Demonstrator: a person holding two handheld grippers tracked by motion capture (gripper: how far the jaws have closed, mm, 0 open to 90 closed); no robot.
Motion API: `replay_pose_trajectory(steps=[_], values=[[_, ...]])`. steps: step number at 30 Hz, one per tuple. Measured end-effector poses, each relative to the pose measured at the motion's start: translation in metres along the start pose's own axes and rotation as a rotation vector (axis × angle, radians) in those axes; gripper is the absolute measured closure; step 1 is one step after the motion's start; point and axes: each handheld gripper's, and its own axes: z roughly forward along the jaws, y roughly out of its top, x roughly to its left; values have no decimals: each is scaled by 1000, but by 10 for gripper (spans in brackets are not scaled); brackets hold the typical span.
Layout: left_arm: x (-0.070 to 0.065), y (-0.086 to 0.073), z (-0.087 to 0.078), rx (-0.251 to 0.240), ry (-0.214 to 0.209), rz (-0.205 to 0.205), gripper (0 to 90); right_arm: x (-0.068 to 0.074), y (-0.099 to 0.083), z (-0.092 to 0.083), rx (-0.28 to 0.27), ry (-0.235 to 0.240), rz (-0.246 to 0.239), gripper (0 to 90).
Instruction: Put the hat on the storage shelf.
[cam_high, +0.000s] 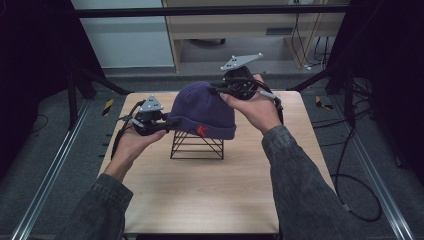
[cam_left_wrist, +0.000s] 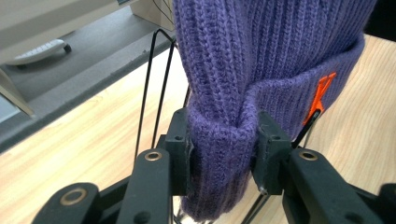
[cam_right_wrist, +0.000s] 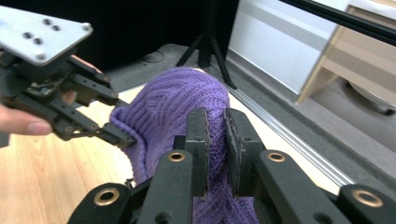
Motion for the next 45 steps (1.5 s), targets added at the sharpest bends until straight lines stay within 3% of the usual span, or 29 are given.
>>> replay_pose_trajectory(steps=[10, 21, 32, 41, 45], values=[[1, -17, 1, 4, -6, -18, 638, 6, -7, 7, 19, 23, -5, 802], [-2, -23, 4, -1, -2, -17, 638, 11, -12, 7, 69, -3, -3, 801], [1, -30, 10, 7, 4, -27, 637, 9, -14, 15, 88, 8, 3, 802], [3, -39, 10, 14, 9, -42, 629, 16, -14, 21, 117, 18, -13, 803], [3, -46, 11, 22, 7, -47, 627, 21, -15, 26, 157, 18, -31, 804]])
